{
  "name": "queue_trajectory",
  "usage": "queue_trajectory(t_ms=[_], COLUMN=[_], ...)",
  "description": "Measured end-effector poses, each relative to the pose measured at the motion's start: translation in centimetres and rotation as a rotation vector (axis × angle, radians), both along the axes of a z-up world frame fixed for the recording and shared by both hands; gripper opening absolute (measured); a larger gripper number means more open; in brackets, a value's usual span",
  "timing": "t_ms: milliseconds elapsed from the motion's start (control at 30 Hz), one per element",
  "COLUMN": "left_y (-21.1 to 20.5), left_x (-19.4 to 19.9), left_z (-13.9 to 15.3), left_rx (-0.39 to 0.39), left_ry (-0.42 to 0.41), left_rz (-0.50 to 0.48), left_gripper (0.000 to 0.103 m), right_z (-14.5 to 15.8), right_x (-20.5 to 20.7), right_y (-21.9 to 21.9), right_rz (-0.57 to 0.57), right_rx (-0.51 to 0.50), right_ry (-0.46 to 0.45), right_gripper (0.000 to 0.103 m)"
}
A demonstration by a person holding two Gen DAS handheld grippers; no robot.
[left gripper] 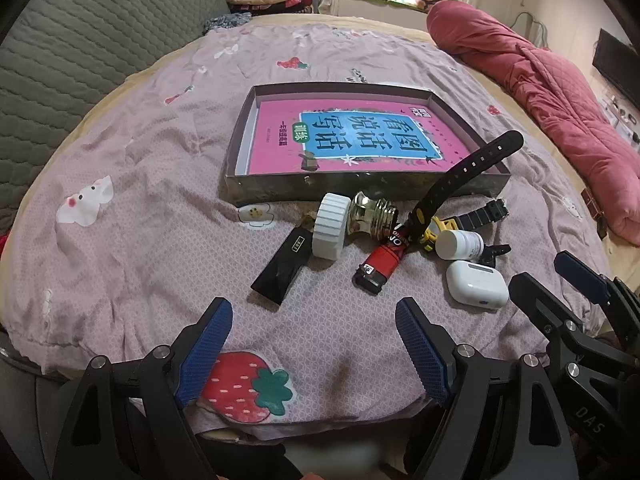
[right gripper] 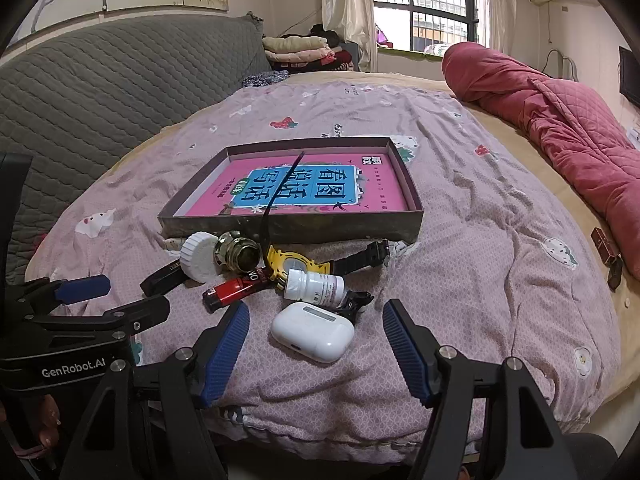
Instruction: Organize rigid objects
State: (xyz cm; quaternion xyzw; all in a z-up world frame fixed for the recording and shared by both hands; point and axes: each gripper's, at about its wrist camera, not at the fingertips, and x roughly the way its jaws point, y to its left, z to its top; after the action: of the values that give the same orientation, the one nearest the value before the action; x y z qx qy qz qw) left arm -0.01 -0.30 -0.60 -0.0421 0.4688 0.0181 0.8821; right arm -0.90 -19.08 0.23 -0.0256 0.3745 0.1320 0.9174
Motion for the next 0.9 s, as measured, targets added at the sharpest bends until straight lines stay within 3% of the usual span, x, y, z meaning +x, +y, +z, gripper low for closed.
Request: queue_trajectory(t_ms=[600, 900], left_y=[0.3, 2.4], left_x=[0.3, 0.9], left_z=[-0.6, -1.1], left_rx=[-0.007, -0.026], left_ry=[0.013, 0.022], left_rz=[-0.007, 0.026], left_gripper=[0.084, 0.084], right_z=[-0.1, -0.4], right_x=[0.1, 0.5], right_y=[0.0, -0.6], right_rz=[0.000, -0.014], right_rx=[0.006, 0.023], right_ry=[0.004, 0.015], right_gripper=[0.069, 0.069])
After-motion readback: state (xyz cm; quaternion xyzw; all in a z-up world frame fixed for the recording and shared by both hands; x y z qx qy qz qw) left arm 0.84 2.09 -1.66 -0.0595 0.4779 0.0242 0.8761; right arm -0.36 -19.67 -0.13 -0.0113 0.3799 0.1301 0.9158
